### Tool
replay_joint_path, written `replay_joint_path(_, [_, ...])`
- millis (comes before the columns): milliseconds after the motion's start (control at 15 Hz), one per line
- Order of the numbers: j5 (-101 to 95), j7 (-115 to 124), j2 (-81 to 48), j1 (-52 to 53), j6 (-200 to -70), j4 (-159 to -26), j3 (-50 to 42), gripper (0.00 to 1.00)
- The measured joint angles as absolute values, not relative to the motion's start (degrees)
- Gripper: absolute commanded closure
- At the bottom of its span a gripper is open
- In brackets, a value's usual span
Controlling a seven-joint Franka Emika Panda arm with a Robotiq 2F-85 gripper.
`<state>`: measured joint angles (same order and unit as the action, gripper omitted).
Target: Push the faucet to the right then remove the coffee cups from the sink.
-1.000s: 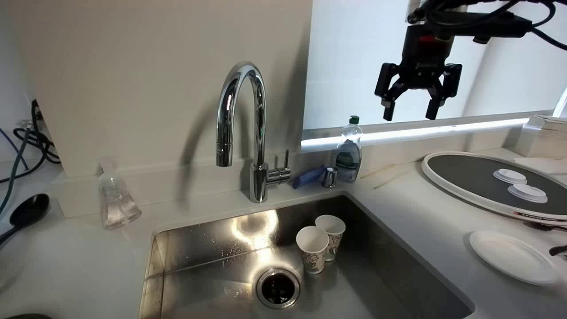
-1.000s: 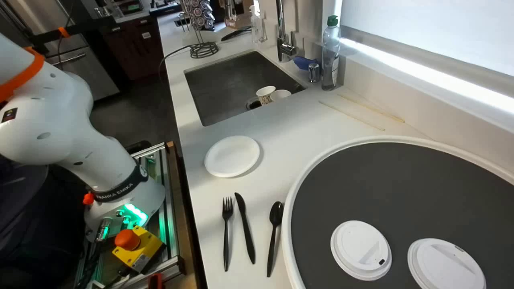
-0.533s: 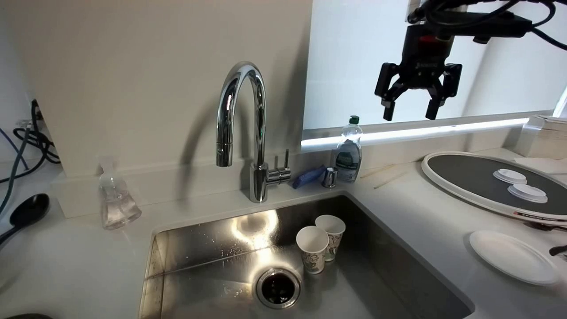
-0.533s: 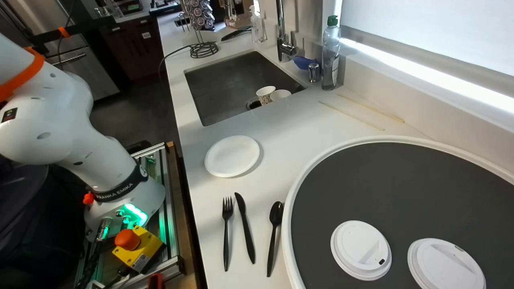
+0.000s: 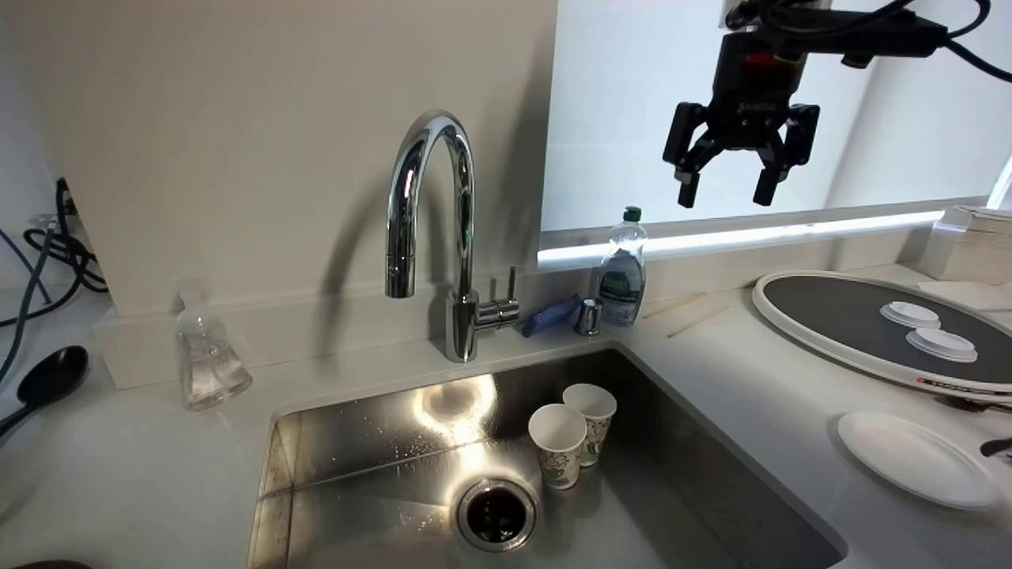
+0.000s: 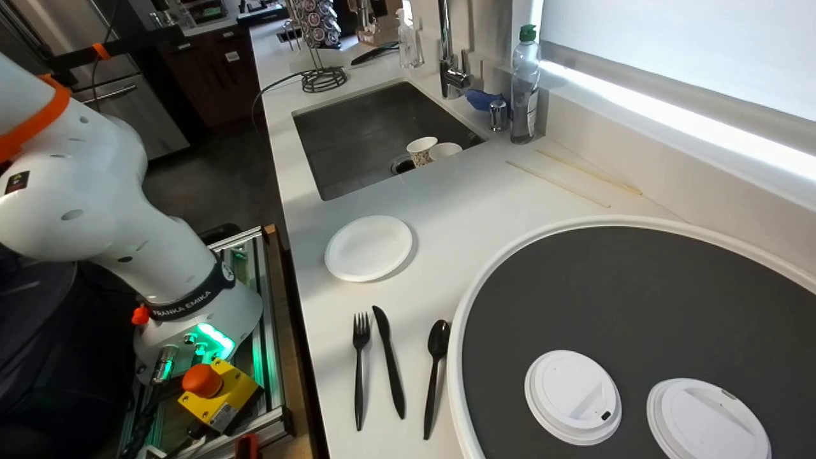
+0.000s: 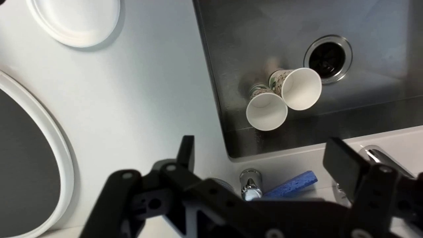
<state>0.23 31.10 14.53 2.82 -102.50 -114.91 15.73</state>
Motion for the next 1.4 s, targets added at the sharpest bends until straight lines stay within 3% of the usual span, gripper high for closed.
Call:
replay_joint_path(867, [6.6,30.1,4.4,15.9,-107.5,-101.6,22.0,0.0])
replay_joint_path(1400, [6.6,29.1,0.4,17.5,-108.3,-98.3,22.3,0.0])
